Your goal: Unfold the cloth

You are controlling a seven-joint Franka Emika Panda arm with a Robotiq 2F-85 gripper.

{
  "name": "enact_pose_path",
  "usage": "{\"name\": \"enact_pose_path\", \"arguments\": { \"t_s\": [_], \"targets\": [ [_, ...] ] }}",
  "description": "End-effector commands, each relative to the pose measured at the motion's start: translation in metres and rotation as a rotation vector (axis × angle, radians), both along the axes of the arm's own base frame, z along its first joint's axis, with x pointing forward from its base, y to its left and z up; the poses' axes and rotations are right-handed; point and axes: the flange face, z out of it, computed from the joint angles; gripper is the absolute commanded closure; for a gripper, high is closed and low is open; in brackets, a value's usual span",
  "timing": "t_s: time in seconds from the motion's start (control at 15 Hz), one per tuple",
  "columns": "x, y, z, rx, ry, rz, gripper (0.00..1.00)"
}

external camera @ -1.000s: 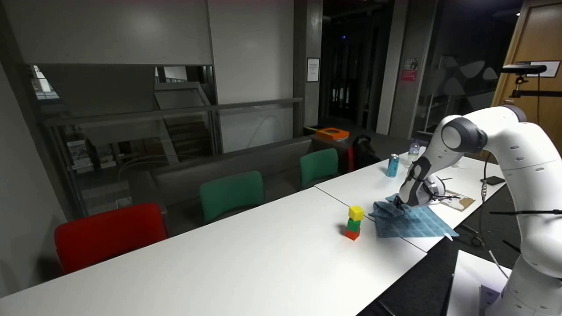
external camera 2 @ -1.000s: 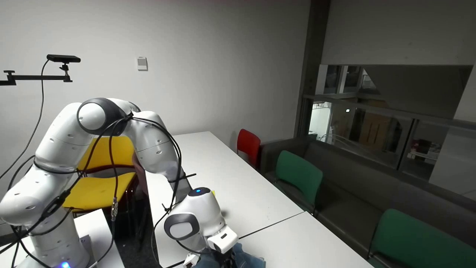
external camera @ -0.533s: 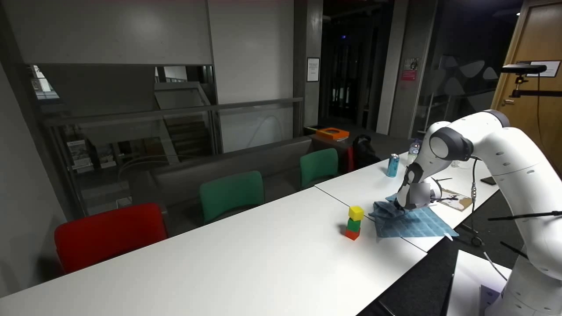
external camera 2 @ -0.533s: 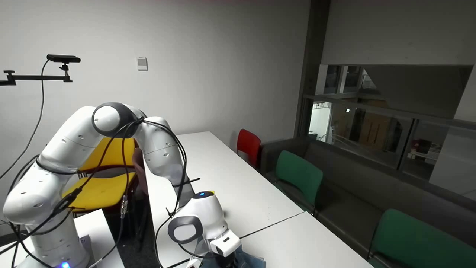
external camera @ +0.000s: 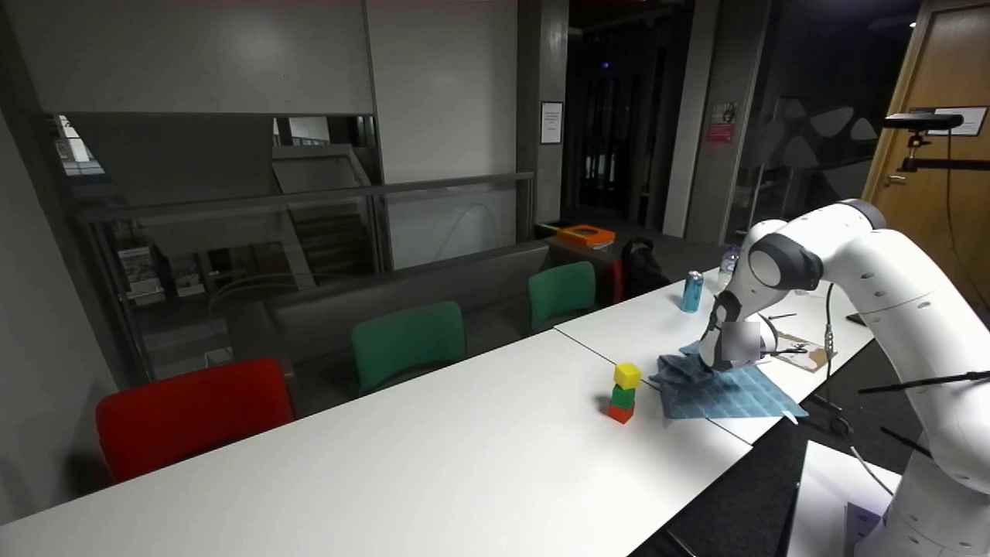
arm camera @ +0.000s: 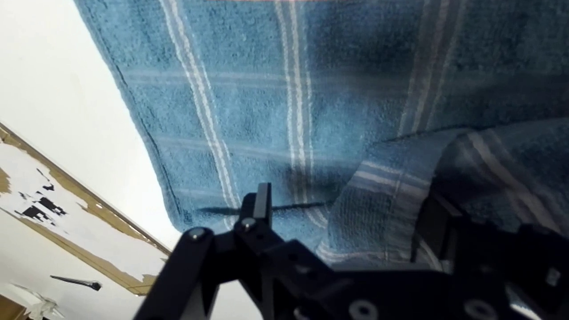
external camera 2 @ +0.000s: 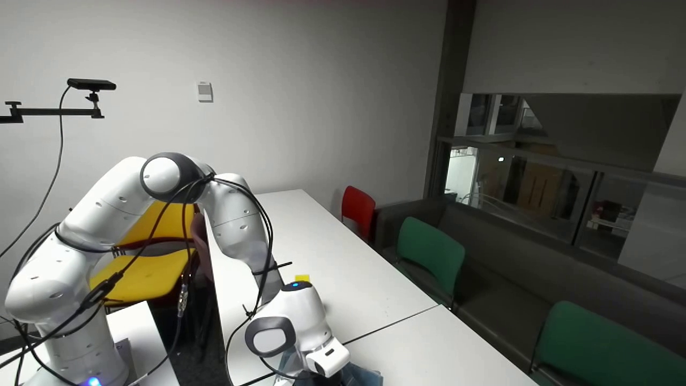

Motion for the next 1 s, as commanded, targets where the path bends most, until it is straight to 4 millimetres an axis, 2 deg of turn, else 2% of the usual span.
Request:
{"name": "enact_pose_path", "arguments": {
  "t_s": [0.0,0.33,0.47,0.67,0.93],
  "targets": [
    [0.007,-0.007,0.001,0.004,0.021,-0.023,0.49],
    [0.011,-0.009,0.002,0.021,0.037,-0.027,0.88],
    [0.014,-0.009,0.003,0.025,0.041,-0.027,1.00],
    [0.015,-0.010,0.007,0.034,0.039,-0.024,1.00],
    [0.005,-0.014,0.027,0.015,0.003,-0.047,1.00]
  ]
}}
